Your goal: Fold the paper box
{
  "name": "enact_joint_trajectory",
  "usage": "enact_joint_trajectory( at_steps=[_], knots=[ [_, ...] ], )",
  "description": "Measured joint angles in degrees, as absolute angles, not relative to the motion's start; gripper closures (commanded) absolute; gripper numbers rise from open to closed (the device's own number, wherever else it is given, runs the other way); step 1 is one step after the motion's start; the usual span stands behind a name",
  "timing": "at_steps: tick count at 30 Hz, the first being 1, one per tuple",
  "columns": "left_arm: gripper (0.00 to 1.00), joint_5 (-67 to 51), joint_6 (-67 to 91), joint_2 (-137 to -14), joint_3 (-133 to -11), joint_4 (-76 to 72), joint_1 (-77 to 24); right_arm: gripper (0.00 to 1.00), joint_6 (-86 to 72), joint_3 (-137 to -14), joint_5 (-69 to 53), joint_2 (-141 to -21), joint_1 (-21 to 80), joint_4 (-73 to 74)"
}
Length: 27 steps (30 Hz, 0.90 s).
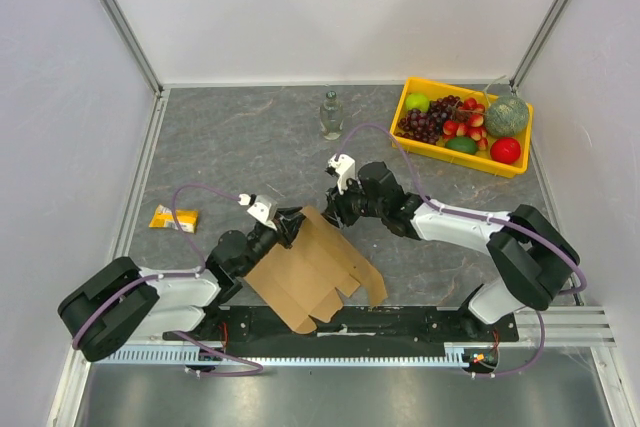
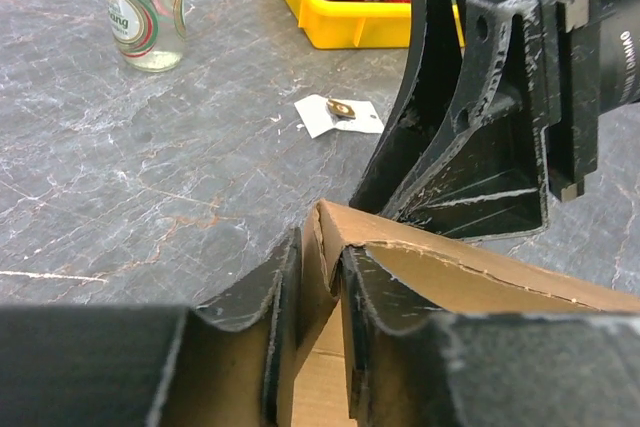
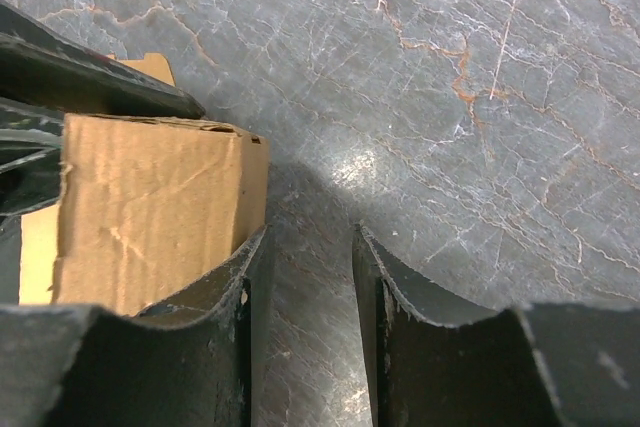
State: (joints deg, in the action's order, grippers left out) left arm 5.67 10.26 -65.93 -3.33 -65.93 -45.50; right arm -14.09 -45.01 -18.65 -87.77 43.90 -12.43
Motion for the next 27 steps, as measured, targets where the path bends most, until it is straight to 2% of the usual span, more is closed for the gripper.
enact_joint_trajectory(
  at_steps=[7, 10, 15, 19, 27],
  knots=[
    [0.76, 5.4, 10.4, -67.7, -3.3, -64.7, -45.5, 0.56, -13.9, -45.0, -18.6, -86.8, 44.1, -12.4],
    [0.82, 5.2, 10.4, -70.8, -3.4, -64.9, -45.5, 0.56, -13.9, -45.0, -18.6, -86.7, 44.1, -12.4],
    [0.83, 4.8, 10.4, -76.2, -3.4, -67.4, -45.5, 0.56, -13.9, -45.0, -18.7, -86.7, 44.1, -12.4],
    [0.77, 4.3, 10.4, -78.6, -3.4, -70.4, -45.5, 0.56, -13.9, -45.0, -19.3, -86.6, 44.1, -12.4],
    [0.72, 4.0, 10.4, -81.4, -3.4, -70.4, -46.4, 0.56, -13.9, -45.0, -19.7, -86.6, 44.1, -12.4]
  ],
)
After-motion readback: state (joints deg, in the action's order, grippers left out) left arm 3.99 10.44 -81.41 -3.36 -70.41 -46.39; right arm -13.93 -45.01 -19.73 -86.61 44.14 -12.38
